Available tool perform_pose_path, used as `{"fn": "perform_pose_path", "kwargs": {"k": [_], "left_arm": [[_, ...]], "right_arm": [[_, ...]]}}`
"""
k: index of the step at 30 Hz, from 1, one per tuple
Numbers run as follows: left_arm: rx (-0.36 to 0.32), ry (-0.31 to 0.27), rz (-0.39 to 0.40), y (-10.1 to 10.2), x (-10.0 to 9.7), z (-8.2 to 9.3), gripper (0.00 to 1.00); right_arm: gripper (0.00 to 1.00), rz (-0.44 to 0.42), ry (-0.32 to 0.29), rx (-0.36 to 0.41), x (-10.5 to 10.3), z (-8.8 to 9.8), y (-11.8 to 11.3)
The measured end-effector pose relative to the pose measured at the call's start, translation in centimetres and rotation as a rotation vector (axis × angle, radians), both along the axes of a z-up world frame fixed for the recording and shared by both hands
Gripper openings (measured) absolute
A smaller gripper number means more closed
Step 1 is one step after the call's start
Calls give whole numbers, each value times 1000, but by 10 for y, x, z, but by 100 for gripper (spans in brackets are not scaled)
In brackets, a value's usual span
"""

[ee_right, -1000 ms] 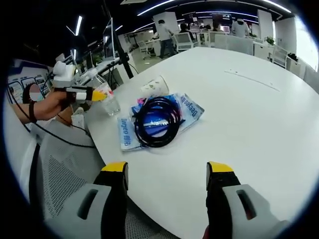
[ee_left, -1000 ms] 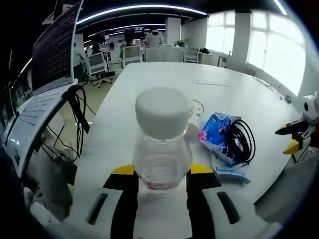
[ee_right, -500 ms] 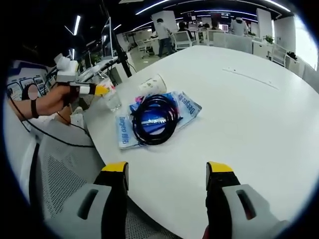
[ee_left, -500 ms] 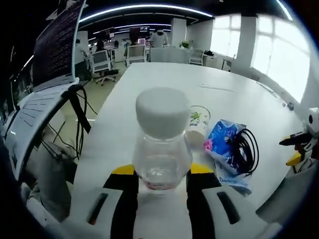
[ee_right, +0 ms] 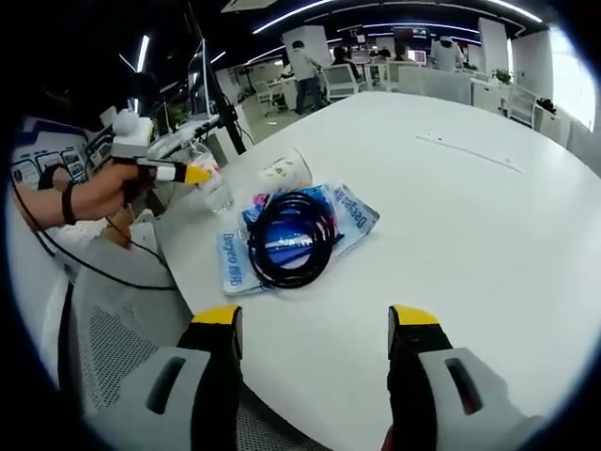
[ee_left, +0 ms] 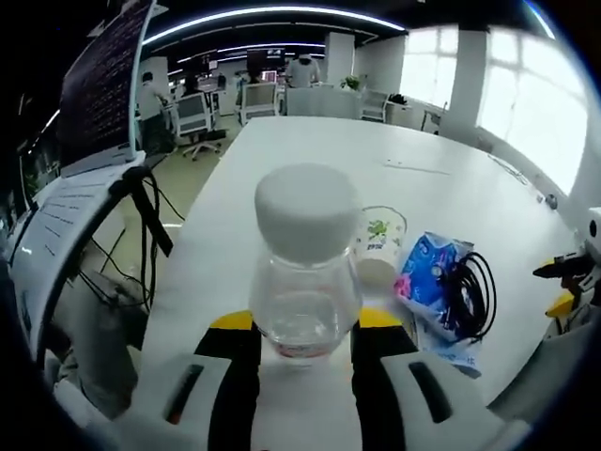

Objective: Arrange the tabletop items into an orderly group along one side of the table until the central work area is clear of visible clutter.

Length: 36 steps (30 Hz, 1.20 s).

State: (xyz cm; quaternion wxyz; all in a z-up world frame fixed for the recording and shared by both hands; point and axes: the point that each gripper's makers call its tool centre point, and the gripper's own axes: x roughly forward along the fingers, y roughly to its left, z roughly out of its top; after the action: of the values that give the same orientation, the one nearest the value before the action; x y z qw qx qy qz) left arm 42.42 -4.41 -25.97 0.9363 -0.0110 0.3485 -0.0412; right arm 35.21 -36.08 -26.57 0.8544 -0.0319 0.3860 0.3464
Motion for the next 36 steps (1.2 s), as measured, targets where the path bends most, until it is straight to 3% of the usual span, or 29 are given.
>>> {"fn": "perform_pose_path", "kwargs": {"k": [16, 36], "left_arm": [[9, -12, -6, 3, 39, 1, 37], [-22, -20, 24, -3, 90, 1, 37]], "right_arm": [[62, -20, 10, -25, -1, 2, -12], [61, -18, 22, -32, 0, 6, -6]]}}
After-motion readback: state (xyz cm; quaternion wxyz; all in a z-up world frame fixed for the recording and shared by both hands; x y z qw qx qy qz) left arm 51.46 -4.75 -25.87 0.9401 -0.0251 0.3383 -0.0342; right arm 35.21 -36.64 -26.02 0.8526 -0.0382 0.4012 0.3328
